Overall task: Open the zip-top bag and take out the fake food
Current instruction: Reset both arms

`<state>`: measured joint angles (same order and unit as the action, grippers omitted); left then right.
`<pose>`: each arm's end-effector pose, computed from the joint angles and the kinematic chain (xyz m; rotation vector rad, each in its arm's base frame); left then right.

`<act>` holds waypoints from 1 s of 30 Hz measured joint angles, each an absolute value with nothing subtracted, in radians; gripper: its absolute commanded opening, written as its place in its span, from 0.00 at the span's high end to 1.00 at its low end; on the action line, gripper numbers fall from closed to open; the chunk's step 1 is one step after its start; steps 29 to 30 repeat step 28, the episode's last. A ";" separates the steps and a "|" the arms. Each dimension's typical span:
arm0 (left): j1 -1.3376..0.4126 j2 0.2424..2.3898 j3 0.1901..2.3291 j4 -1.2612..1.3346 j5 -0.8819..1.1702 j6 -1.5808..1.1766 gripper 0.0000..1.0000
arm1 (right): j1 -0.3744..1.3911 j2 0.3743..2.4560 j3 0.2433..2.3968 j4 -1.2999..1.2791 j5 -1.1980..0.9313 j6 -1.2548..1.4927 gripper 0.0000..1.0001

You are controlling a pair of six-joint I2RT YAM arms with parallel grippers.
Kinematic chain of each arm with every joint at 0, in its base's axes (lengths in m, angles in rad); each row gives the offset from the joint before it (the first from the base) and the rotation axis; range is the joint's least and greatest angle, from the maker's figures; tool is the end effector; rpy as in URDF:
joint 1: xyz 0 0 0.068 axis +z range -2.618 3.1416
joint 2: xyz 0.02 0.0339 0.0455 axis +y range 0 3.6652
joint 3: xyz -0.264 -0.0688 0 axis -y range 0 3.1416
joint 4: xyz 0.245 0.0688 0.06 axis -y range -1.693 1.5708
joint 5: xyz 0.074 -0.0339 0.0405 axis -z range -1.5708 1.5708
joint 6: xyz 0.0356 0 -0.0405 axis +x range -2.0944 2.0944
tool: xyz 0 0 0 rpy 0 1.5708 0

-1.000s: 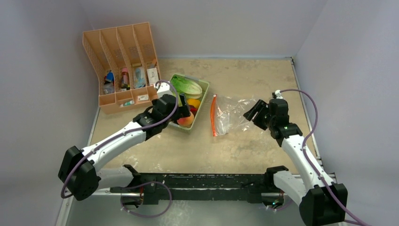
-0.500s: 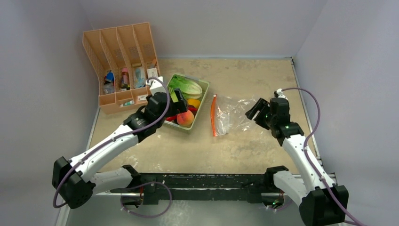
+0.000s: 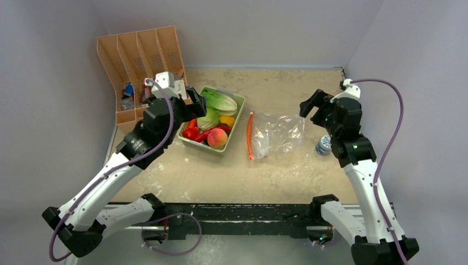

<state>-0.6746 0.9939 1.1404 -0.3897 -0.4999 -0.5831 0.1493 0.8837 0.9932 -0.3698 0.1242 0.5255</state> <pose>0.1760 -0.1189 0.4046 -0.2723 1.7855 -0.4493 0.1936 0.0247 0.3759 0.4309 1.7931 0.3605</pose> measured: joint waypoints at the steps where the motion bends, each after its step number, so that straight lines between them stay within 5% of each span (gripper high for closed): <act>1: -0.674 0.984 1.143 -0.389 -0.499 -0.563 0.01 | 0.149 0.886 1.011 -0.367 0.128 0.514 0.12; 11: -0.674 0.711 1.074 -0.333 -0.489 -0.370 0.01 | 0.149 0.884 1.070 -0.331 0.132 0.404 0.11; 16: -0.674 0.753 1.096 -0.362 -0.561 -0.347 0.01 | 0.149 0.889 1.098 -0.309 0.136 0.353 0.00; 30: -0.674 0.817 1.096 -0.471 -0.822 -0.402 0.01 | 0.149 0.887 1.237 -0.229 0.110 0.236 0.00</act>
